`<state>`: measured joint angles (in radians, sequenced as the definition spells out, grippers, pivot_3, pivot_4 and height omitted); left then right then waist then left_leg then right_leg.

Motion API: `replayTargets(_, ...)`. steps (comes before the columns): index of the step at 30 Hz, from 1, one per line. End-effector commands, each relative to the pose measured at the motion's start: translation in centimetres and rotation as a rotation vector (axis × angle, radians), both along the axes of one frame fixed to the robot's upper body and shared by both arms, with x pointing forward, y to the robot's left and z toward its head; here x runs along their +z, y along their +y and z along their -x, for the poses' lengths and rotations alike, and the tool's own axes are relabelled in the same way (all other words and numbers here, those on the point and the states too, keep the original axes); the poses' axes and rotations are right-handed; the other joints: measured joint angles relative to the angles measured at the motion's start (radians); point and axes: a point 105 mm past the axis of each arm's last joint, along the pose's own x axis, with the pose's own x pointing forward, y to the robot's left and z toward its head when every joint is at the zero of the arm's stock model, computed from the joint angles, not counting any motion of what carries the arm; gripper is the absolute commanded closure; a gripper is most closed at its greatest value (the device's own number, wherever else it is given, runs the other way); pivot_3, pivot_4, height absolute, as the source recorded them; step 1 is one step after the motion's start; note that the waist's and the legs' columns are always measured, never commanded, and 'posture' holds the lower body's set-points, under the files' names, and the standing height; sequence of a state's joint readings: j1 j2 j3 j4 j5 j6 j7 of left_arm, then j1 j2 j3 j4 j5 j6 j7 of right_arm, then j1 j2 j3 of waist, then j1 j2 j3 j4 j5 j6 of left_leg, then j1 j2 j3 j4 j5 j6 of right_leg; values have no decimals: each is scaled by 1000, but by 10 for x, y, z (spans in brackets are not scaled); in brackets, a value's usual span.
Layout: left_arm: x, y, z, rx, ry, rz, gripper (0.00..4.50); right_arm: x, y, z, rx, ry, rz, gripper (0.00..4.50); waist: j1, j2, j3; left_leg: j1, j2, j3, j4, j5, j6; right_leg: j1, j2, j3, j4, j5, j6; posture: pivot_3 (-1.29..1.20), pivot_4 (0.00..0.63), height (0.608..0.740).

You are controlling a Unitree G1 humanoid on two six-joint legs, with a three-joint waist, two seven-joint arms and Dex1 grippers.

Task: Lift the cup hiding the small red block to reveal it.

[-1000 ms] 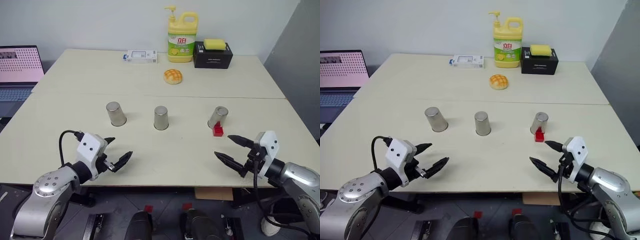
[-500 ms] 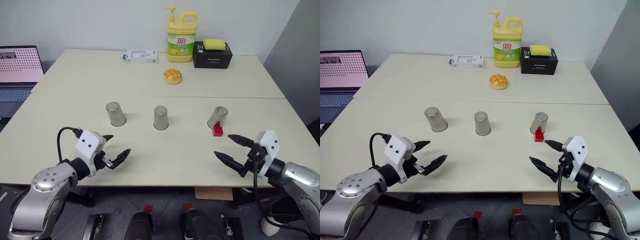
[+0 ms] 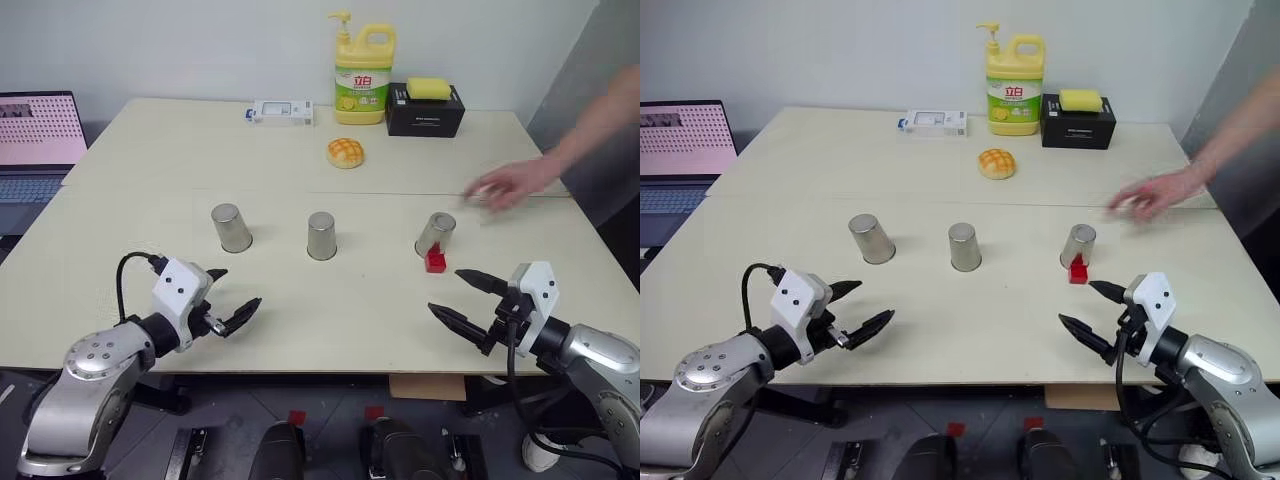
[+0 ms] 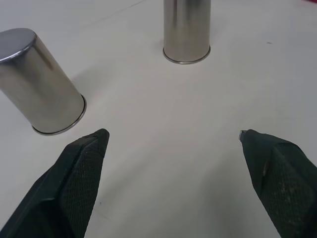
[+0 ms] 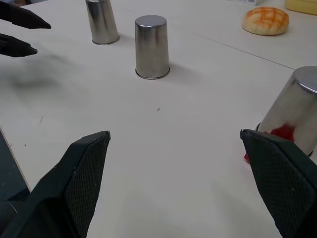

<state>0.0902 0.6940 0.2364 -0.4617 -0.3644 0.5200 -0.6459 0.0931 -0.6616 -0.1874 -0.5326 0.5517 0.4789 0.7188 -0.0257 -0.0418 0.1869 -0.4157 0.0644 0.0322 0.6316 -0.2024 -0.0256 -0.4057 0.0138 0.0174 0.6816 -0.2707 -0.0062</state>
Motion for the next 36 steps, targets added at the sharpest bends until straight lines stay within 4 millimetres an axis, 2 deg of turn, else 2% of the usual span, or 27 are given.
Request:
replayTargets(1,6,-9,1,-35,-32,-16,0,9,3,4,25,-35,11,34,0,0,0,0,0,0,0,0,0,0,0,0,0,0,0,0,150,740)
replayTargets(26,6,-13,-3,-63,-27,-14,0,8,3,5,22,-31,4,34,0,0,0,0,0,0,0,0,0,0,0,0,0,0,0,0,150,740)
replayTargets(31,15,-22,-3,-94,-52,41,0,11,6,5,31,-36,0,34,0,0,0,0,0,0,0,0,0,0,0,0,0,0,0,0,150,740)
replayTargets(36,27,-38,-9,-135,-42,133,0,21,22,8,109,-51,-13,34,0,0,0,0,0,0,0,0,0,0,0,0,0,0,0,0,150,740)
